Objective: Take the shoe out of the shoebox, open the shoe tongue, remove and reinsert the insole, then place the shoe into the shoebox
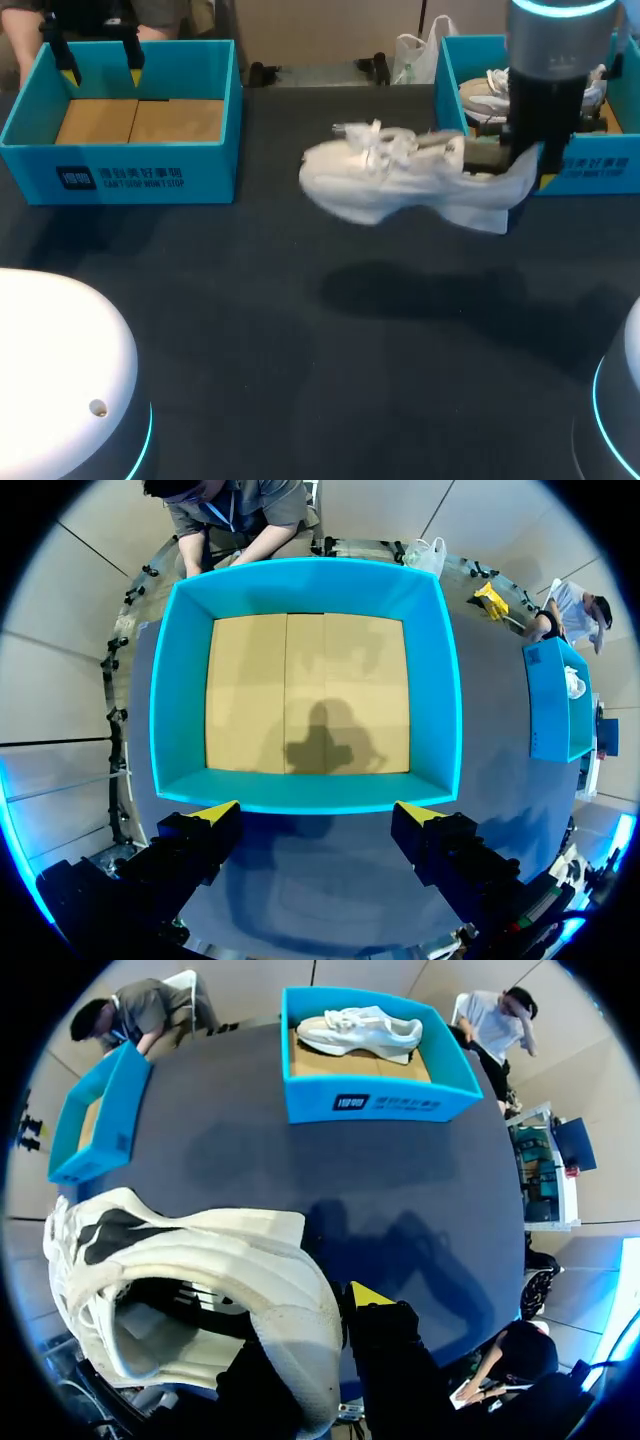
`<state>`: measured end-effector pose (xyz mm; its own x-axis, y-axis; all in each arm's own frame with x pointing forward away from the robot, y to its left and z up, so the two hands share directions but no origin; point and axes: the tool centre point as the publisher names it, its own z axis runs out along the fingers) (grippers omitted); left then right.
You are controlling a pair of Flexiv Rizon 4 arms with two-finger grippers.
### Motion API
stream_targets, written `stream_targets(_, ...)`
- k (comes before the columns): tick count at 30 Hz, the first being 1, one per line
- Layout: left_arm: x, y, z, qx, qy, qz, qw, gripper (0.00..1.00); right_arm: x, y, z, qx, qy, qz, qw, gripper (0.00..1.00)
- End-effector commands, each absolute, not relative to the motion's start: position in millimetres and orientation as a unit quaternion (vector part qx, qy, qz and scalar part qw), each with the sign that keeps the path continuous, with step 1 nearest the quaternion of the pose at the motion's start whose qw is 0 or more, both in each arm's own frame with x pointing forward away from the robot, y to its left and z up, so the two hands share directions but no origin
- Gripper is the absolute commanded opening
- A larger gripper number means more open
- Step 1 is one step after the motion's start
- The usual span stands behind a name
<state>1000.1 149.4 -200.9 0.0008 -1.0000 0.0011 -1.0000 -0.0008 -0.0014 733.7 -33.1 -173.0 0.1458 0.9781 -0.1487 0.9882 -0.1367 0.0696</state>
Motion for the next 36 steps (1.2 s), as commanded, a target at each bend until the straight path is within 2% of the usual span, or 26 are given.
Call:
stream_targets(1, 999.8, 149.6, -200.3, -0.707, 0.707, -0.001, 0.000, 1.00, 735.6, -32.0, -173.7, 0.754, 0.652, -0.033, 0.074, 0.00)
stream_targets(9, 999.8, 149.6, -200.3, -0.707, 0.707, -0.001, 0.000, 1.00, 735.6, -32.0, -173.7, 0.754, 0.652, -0.033, 0.074, 0.00)
stream_targets(11, 999.8, 149.6, -200.3, -0.707, 0.707, -0.001, 0.000, 1.00, 736.3, -21.7, -183.7, 0.747, 0.658, -0.041, 0.091, 0.00)
stream_targets(25, 999.8, 149.6, -200.3, -0.707, 0.707, -0.001, 0.000, 1.00, 712.5, 45.8, -256.9, 0.731, 0.679, -0.043, 0.055, 0.00)
stream_targets(36, 999.8, 149.6, -200.3, -0.707, 0.707, -0.001, 0.000, 1.00, 712.5, 45.8, -256.9, 0.731, 0.679, -0.043, 0.055, 0.00)
